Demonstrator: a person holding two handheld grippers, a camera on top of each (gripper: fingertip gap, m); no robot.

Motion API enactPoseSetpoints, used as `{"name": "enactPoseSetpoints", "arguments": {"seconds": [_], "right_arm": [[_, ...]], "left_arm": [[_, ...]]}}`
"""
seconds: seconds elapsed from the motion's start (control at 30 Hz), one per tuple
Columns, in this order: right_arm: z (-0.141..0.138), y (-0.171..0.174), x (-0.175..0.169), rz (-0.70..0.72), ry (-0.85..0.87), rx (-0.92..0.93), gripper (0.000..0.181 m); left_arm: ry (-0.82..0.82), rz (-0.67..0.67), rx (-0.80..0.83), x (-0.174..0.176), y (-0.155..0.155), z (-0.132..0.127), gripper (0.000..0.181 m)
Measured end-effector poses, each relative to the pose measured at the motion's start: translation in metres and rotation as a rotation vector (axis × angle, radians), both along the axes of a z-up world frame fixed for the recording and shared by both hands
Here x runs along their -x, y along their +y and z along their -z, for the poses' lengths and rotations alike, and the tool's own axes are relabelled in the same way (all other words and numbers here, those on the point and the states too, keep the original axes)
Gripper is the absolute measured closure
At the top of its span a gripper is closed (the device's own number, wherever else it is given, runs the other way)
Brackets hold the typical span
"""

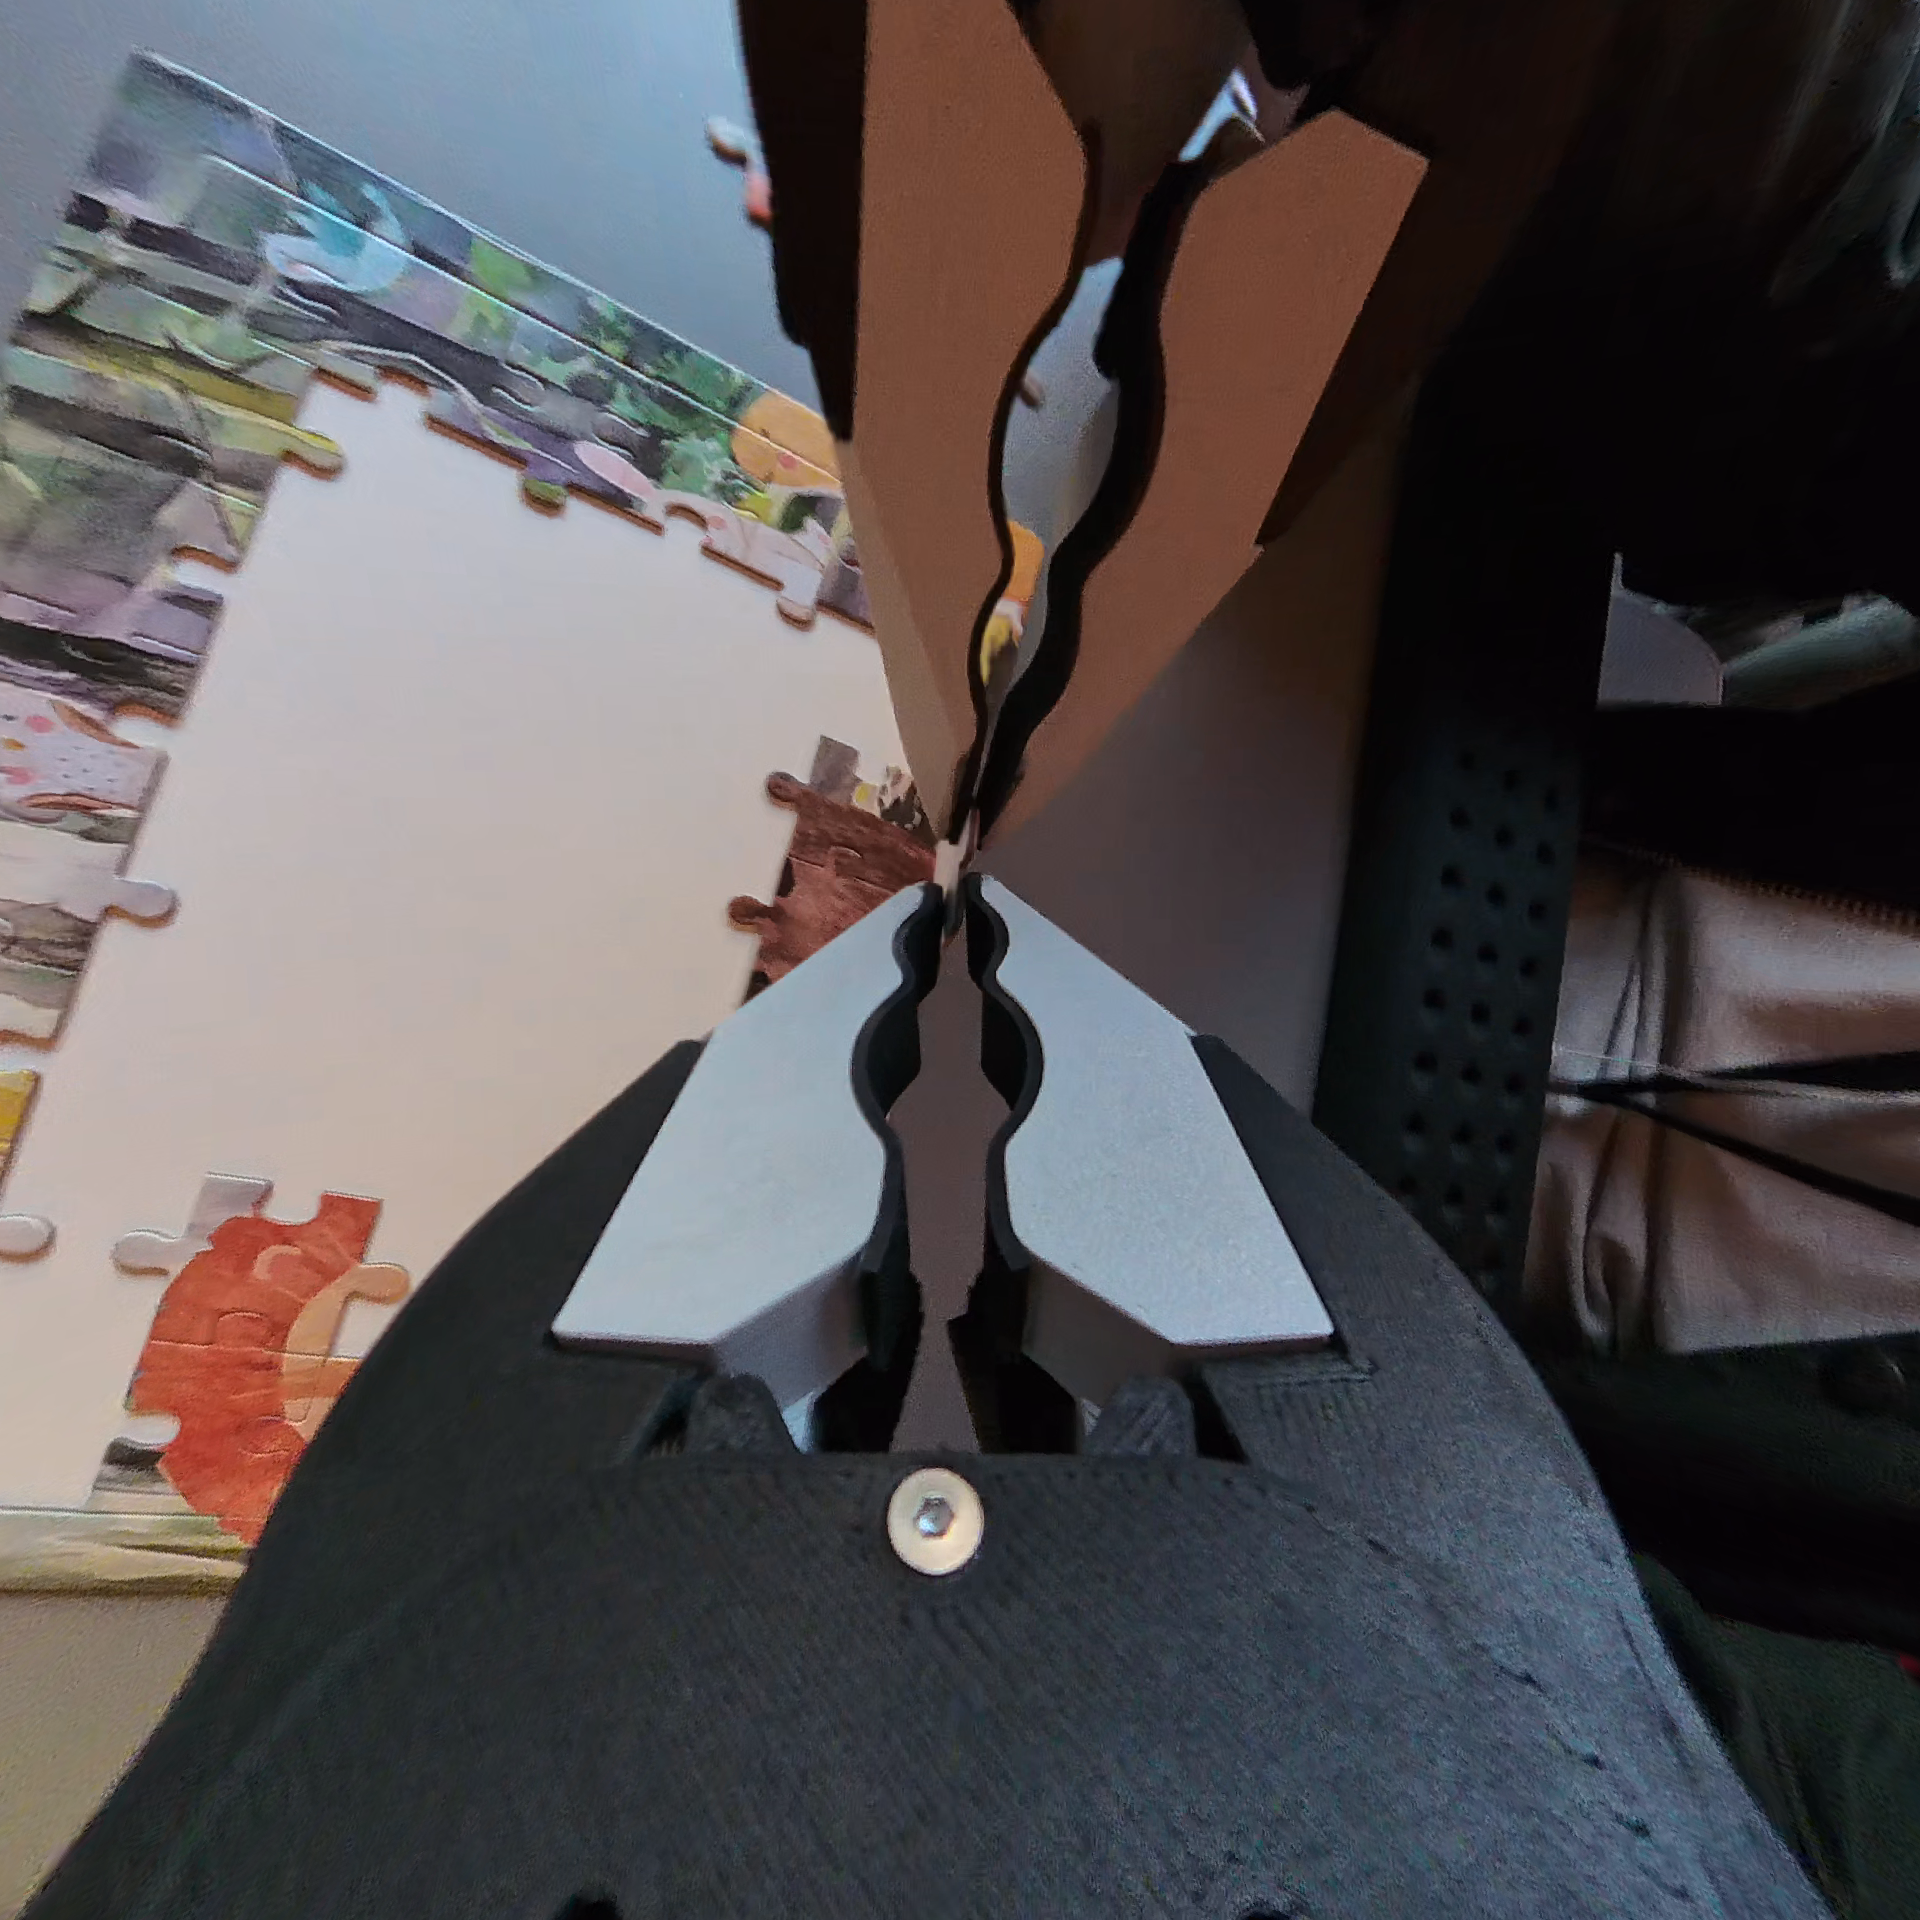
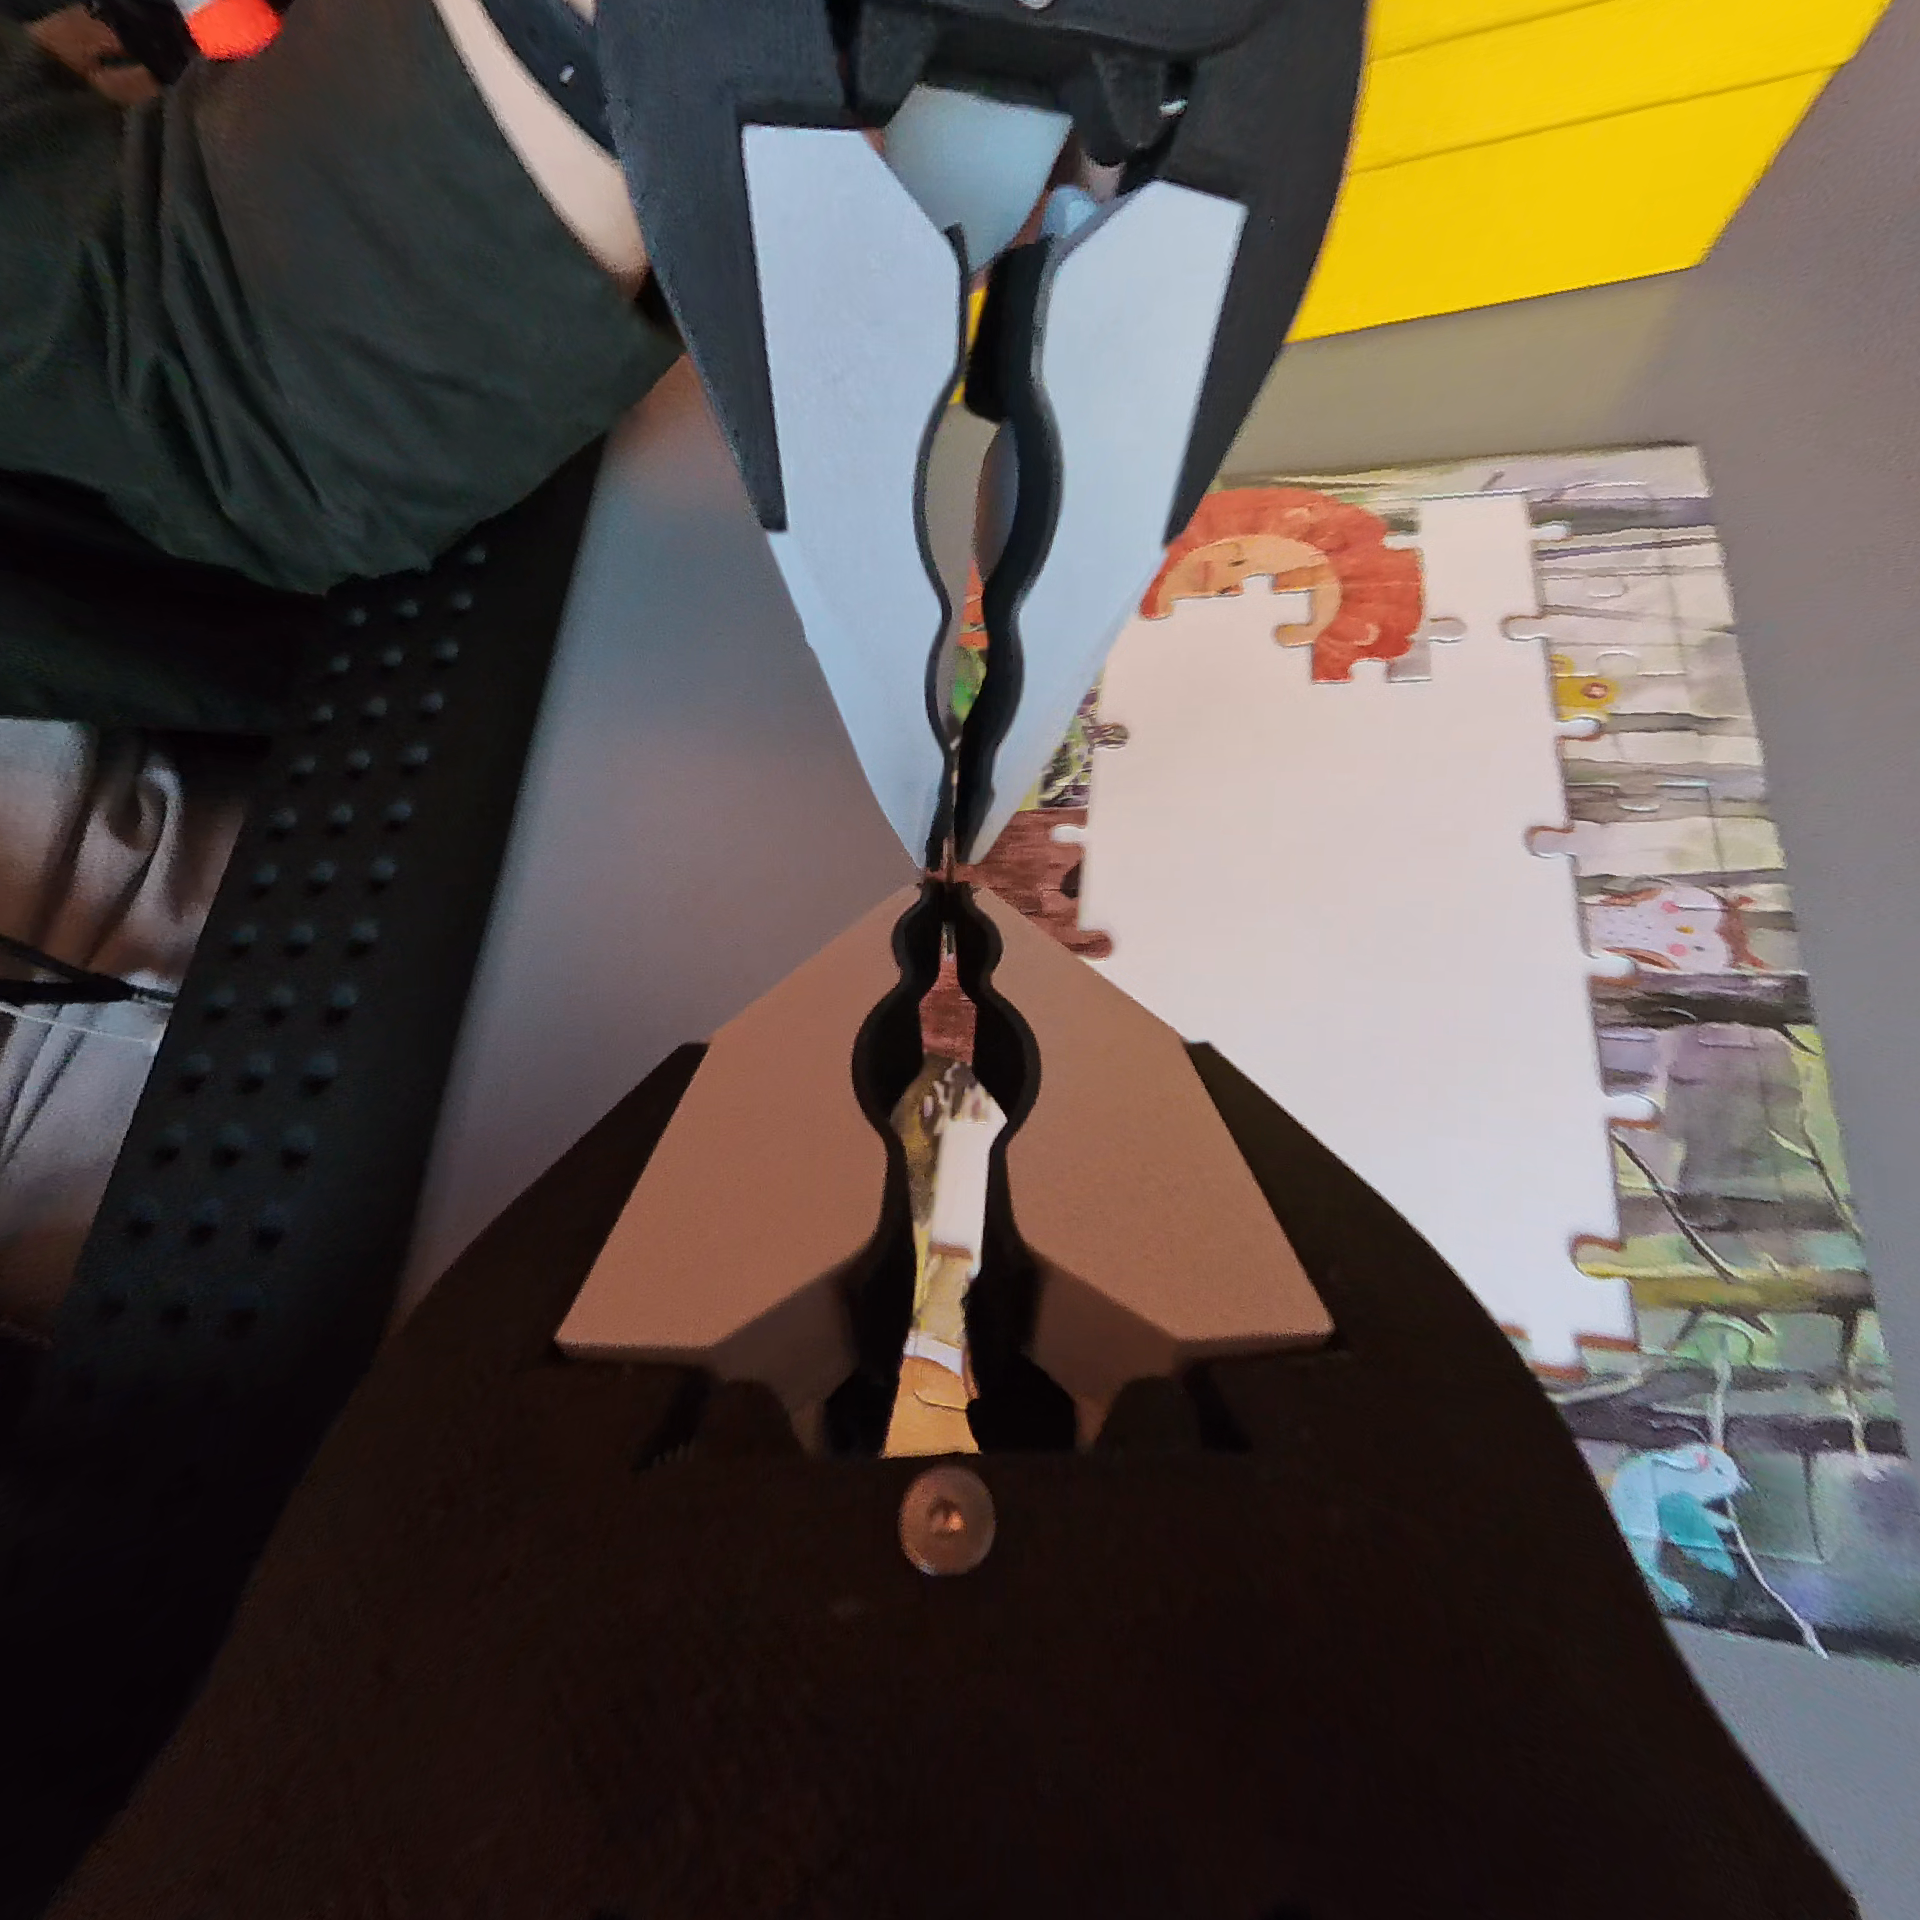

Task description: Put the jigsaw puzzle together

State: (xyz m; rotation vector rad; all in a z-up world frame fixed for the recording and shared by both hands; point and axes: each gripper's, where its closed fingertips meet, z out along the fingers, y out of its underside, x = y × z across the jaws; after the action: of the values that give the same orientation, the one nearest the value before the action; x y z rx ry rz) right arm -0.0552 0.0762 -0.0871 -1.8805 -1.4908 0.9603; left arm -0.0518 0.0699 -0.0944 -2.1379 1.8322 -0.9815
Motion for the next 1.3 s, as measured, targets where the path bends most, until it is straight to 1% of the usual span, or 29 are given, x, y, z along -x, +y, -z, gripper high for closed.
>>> {"name": "enactPoseSetpoints", "arguments": {"seconds": [0.03,0.07,0.17,0.2,0.27,0.3,0.37,0.43,0.47,0.5,0.53,0.57,0.6,0.67,0.73,0.87,1.0,1.17,1.3], "right_arm": [[-0.004,0.005,-0.003,0.024,0.021,0.002,0.18],[-0.009,0.008,-0.006,0.047,0.053,0.013,0.18],[-0.028,0.022,-0.013,0.126,0.18,0.077,0.181],[-0.034,0.025,-0.015,0.147,0.224,0.101,0.181],[-0.042,0.031,-0.02,0.184,0.286,0.135,0.181],[-0.044,0.033,-0.022,0.197,0.309,0.148,0.181],[-0.049,0.035,-0.025,0.215,0.356,0.177,0.181],[-0.051,0.03,-0.026,0.189,0.374,0.199,0.18],[-0.049,0.026,-0.026,0.163,0.354,0.179,0.18],[-0.045,0.023,-0.026,0.147,0.314,0.121,0.178],[-0.039,0.023,-0.027,0.142,0.246,0.033,0.167],[-0.035,0.021,-0.027,0.122,0.189,-0.069,0.152],[-0.035,0.019,-0.026,0.104,0.147,-0.185,0.144],[-0.036,0.013,-0.023,0.041,0.047,-0.421,0.137],[-0.032,0.004,-0.02,-0.019,-0.065,-0.572,0.135],[-0.014,-0.01,-0.015,-0.103,-0.24,-0.629,0.137],[0.002,-0.013,-0.012,-0.143,-0.352,-0.665,0.137],[0.002,-0.015,-0.006,-0.156,-0.342,-0.681,0.148],[0.0,-0.015,-0.007,-0.14,-0.339,-0.654,0.149]], "left_arm": [[-0.022,-0.036,0.007,-0.002,0.006,-0.003,0.178],[-0.051,-0.066,0.03,-0.003,0.009,-0.008,0.171],[-0.153,-0.156,0.148,-0.005,0.021,-0.021,0.159],[-0.185,-0.192,0.183,-0.007,0.026,-0.025,0.159],[-0.271,-0.239,0.258,-0.012,0.034,-0.035,0.169],[-0.313,-0.242,0.299,-0.014,0.034,-0.041,0.175],[-0.366,-0.265,0.341,-0.016,0.038,-0.048,0.18],[-0.391,-0.25,0.386,-0.018,0.035,-0.053,0.18],[-0.379,-0.233,0.403,-0.018,0.031,-0.052,0.18],[-0.361,-0.216,0.41,-0.018,0.028,-0.05,0.181],[-0.342,-0.2,0.411,-0.018,0.024,-0.047,0.181],[-0.317,-0.189,0.406,-0.018,0.021,-0.043,0.181],[-0.28,-0.176,0.399,-0.018,0.018,-0.037,0.181],[-0.212,-0.142,0.414,-0.017,0.009,-0.026,0.181],[-0.162,-0.119,0.471,-0.017,0.0,-0.019,0.181],[-0.085,-0.097,0.527,-0.012,-0.01,-0.007,0.181],[-0.065,-0.076,0.549,-0.007,-0.015,-0.007,0.181],[-0.068,-0.067,0.555,-0.006,-0.015,-0.009,0.181],[-0.09,-0.07,0.569,-0.008,-0.012,-0.01,0.181]]}}
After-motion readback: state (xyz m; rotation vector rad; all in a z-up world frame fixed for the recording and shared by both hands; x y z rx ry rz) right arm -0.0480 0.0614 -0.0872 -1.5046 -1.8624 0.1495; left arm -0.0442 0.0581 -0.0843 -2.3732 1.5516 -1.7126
